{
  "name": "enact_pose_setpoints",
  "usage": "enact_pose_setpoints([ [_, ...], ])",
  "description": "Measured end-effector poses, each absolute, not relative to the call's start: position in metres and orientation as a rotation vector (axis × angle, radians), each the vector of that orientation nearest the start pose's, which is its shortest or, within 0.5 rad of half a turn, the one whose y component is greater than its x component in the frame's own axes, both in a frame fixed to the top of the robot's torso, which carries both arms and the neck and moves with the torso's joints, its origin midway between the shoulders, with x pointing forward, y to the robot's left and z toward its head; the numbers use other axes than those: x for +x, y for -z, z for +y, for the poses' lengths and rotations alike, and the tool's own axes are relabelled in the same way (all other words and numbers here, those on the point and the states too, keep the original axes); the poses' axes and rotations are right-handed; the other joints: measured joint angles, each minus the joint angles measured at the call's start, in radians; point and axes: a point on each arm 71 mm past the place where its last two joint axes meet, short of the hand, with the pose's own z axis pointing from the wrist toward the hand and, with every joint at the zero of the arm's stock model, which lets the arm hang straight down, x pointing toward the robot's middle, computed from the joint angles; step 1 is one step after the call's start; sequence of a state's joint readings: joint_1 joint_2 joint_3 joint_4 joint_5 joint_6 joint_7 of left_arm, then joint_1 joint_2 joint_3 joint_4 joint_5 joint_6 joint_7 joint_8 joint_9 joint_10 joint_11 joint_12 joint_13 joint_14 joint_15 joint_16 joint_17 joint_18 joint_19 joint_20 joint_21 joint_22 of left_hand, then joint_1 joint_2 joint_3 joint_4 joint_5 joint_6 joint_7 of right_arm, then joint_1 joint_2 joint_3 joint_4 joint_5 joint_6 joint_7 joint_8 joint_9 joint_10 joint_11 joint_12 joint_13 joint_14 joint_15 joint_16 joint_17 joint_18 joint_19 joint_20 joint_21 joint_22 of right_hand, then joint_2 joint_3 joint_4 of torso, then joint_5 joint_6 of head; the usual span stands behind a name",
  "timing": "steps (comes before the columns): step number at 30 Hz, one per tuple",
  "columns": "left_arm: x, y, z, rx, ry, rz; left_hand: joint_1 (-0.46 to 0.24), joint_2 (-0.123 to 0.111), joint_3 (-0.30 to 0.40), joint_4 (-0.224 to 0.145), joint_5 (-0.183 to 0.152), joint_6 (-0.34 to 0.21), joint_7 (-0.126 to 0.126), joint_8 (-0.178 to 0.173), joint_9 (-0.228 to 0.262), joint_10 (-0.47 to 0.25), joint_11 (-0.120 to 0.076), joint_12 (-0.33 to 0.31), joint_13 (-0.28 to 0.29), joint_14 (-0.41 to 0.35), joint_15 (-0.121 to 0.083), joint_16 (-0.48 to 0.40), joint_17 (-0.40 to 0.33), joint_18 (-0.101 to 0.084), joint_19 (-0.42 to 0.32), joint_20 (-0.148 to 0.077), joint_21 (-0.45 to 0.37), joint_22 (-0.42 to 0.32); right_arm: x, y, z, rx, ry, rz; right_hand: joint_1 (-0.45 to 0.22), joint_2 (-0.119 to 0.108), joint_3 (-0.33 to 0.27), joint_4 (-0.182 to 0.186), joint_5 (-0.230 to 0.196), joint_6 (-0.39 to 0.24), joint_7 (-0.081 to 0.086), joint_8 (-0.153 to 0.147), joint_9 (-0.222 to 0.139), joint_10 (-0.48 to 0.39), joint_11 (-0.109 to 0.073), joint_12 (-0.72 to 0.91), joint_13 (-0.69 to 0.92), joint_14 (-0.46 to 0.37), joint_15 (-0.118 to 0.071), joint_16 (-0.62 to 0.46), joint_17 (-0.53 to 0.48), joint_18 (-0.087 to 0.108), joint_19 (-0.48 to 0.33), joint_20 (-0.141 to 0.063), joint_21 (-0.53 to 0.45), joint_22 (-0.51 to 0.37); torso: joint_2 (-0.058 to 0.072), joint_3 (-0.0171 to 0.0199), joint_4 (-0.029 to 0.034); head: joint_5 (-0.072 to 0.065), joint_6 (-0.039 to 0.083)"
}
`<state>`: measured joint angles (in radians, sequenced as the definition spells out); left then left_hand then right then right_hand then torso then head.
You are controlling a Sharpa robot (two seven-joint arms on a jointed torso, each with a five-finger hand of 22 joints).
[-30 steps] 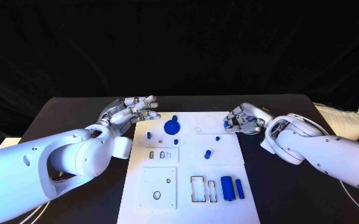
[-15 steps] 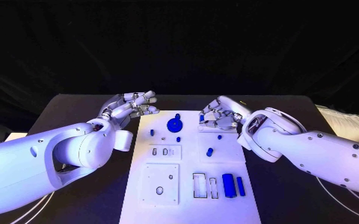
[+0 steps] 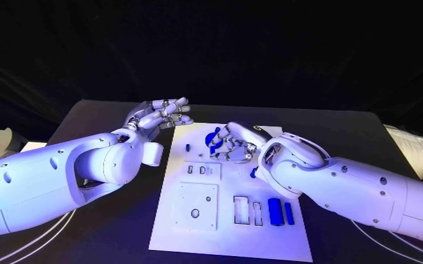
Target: Assemble the parts on the task board
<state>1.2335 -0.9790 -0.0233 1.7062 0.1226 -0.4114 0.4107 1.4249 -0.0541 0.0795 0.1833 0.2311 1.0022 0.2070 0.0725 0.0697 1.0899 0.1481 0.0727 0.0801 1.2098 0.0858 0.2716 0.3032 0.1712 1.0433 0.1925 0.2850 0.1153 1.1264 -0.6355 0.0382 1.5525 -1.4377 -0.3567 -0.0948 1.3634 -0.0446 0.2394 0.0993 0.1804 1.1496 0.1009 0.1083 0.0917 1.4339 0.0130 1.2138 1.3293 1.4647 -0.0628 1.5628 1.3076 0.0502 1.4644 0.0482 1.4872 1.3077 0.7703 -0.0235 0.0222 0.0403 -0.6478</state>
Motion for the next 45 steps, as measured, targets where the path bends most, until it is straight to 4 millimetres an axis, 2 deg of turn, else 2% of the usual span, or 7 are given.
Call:
enact_pose_setpoints([
  [9, 0.464, 0.146, 0.229, -1.238, 1.550, 1.309, 0.000, 0.000, 0.000, 0.000, 0.000, 0.000, 0.000, 0.000, 0.000, 0.000, 0.000, 0.000, 0.000, 0.000, 0.000, 0.000, 0.001, 0.000, 0.000, 0.000, 0.000, 0.000, 0.457, 0.195, -0.069, -0.239, -0.914, 1.641, 0.000, 0.000, 0.000, 0.000, 0.000, 0.000, 0.000, 0.000, 0.000, 0.000, 0.000, -0.006, 0.000, 0.000, 0.000, 0.000, 0.000, 0.000, 0.000, 0.000, 0.000, 0.000, 0.000, 0.0005, -0.0001, 0.016, -0.012],
  [19, 0.464, 0.146, 0.228, -1.238, 1.554, 1.311, 0.000, 0.000, 0.000, 0.000, 0.000, 0.000, 0.000, 0.000, 0.000, 0.000, 0.000, 0.000, 0.000, 0.000, 0.000, 0.000, 0.000, 0.000, 0.000, 0.000, 0.000, 0.000, 0.454, 0.204, -0.061, -0.292, -0.884, 1.672, 0.000, 0.000, 0.000, 0.000, 0.000, 0.000, 0.000, 0.000, 0.000, 0.000, 0.000, -0.006, 0.000, 0.000, 0.000, 0.000, 0.000, 0.002, 0.000, 0.000, 0.000, 0.000, 0.000, 0.0021, 0.0000, 0.023, -0.020],
  [37, 0.463, 0.146, 0.228, -1.238, 1.556, 1.312, 0.000, 0.000, 0.000, 0.000, 0.000, 0.000, 0.000, 0.000, 0.000, 0.000, 0.000, 0.000, 0.000, 0.000, 0.000, 0.000, 0.000, 0.000, 0.000, 0.000, 0.000, 0.000, 0.455, 0.208, -0.062, -0.334, -0.835, 1.708, 0.002, -0.002, -0.001, 0.000, -0.002, 0.000, 0.000, 0.000, 0.001, -0.003, -0.002, -0.012, 0.000, 0.000, 0.000, 0.000, 0.000, 0.002, 0.000, 0.000, 0.000, 0.000, 0.001, 0.0022, -0.0008, 0.024, -0.024],
  [45, 0.463, 0.146, 0.228, -1.239, 1.556, 1.312, 0.000, 0.000, 0.000, 0.000, 0.000, 0.000, 0.000, 0.000, 0.000, 0.000, 0.000, 0.000, 0.000, 0.000, 0.000, 0.000, 0.000, 0.000, 0.000, 0.000, 0.000, 0.000, 0.456, 0.208, -0.061, -0.342, -0.823, 1.711, -0.011, -0.017, -0.002, -0.001, 0.009, 0.003, -0.002, 0.000, 0.013, -0.008, -0.007, -0.043, 0.000, 0.000, 0.000, -0.009, 0.000, 0.002, 0.000, 0.000, -0.001, 0.000, 0.001, 0.0022, -0.0005, 0.023, -0.026],
])
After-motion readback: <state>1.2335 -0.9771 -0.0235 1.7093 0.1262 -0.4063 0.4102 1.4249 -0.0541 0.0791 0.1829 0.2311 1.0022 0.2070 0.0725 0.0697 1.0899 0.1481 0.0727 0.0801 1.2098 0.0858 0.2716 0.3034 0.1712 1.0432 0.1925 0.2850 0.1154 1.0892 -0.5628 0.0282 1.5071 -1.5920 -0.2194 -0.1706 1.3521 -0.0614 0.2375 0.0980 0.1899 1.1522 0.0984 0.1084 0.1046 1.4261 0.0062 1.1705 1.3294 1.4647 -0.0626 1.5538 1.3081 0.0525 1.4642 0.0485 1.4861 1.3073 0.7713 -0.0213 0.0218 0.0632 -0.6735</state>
